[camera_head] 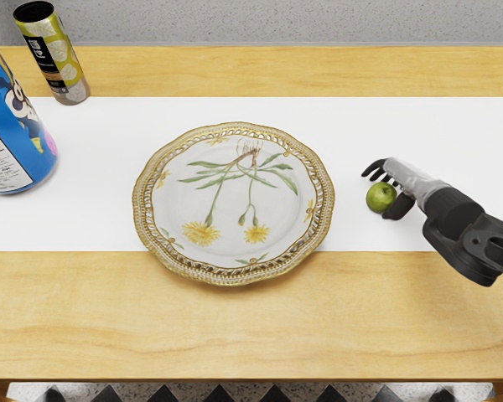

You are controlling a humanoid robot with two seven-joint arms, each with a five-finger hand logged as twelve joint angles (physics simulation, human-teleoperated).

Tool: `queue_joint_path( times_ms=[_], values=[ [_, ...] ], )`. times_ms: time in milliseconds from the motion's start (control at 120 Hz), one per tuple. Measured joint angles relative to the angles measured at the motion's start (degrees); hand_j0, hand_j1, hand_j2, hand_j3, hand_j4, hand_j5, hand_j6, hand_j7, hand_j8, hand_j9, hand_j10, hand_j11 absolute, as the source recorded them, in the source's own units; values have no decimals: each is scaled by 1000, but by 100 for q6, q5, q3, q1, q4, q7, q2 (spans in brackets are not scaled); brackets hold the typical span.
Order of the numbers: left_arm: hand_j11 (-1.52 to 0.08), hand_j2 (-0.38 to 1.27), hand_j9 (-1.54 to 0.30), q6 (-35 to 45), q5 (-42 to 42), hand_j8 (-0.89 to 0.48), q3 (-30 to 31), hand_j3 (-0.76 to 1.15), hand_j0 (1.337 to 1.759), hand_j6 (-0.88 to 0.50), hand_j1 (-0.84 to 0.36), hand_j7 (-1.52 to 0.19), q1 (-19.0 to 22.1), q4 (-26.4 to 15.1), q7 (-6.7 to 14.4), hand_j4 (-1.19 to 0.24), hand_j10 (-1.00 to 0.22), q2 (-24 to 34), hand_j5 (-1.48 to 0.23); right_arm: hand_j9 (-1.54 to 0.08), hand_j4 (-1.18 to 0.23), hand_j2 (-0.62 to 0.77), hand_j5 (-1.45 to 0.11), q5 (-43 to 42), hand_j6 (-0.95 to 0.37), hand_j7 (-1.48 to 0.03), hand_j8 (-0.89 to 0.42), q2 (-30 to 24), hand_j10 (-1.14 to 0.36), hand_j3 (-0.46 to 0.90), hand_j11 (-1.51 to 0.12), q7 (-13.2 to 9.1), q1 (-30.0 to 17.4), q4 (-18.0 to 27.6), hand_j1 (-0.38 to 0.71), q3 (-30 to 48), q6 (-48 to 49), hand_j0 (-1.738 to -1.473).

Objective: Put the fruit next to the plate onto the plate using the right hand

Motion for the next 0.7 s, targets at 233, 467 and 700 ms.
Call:
queue_joint_path(
  times_ms=[233,467,700],
  values=[
    [-318,49,-318,0,-1,-245,1,0,1658,-245,55,-318,0,0,0,-245,-245,0,-318,-506,-396,-107,-508,18,-396,-509,-398,-104,-398,0,-505,106,-7,131,88,47,-19,-1656],
    [-318,49,-318,0,0,-245,1,0,1658,-245,55,-318,0,0,0,-245,-245,0,-318,-549,-425,-74,-550,30,-427,-549,-426,-130,-426,0,-549,183,-32,166,137,56,-32,-1657],
    [-318,49,-318,0,-1,-245,1,0,1658,-245,55,-318,0,0,0,-245,-245,0,-318,-625,-482,-54,-625,44,-477,-624,-462,-130,-482,0,-625,196,-43,177,200,54,-28,-1657]
  ],
)
